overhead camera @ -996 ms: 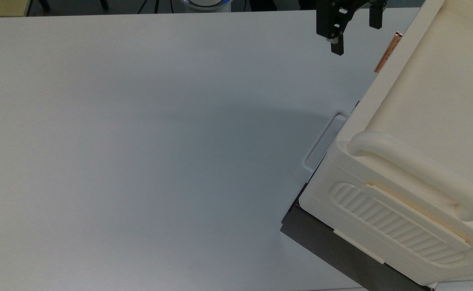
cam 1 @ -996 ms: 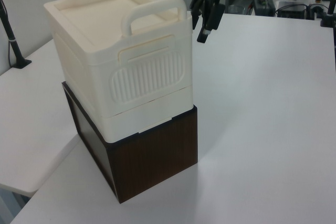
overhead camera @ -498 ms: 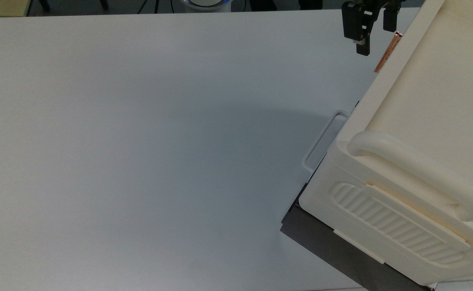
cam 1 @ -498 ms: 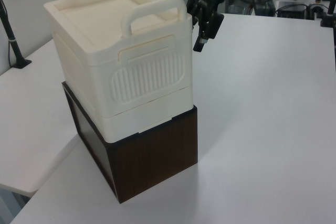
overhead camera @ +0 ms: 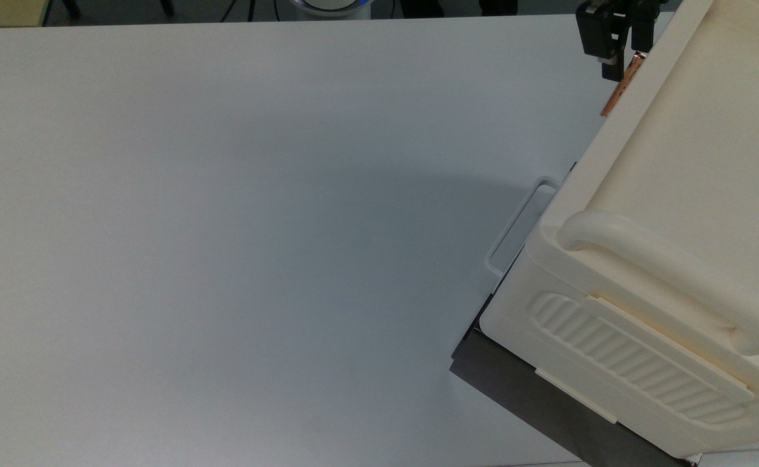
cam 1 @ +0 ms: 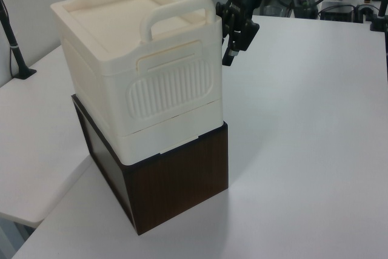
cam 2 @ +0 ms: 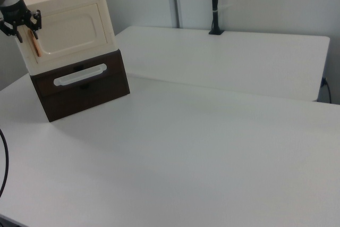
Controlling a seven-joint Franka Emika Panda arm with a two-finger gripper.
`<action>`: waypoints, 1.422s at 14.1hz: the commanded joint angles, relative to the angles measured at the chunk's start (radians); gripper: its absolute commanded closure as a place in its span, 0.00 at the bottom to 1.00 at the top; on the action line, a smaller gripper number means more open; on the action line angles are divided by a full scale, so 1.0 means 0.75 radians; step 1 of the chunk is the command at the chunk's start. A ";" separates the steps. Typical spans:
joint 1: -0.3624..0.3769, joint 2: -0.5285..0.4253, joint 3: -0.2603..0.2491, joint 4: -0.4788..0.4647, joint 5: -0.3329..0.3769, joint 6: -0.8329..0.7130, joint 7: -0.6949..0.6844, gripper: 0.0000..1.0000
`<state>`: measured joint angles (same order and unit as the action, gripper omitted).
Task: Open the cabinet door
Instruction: 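Lower the gripper and grasp the door's orange-tipped edge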
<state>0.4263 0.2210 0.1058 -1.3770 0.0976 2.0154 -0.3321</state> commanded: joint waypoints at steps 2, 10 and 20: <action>0.002 0.016 0.000 0.016 0.027 0.057 -0.036 0.57; -0.010 0.020 -0.004 0.018 0.029 0.092 -0.040 0.83; -0.036 -0.022 -0.018 0.003 0.023 -0.029 -0.036 0.99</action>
<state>0.4175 0.2223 0.1036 -1.3768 0.0998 2.0430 -0.3401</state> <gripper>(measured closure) 0.863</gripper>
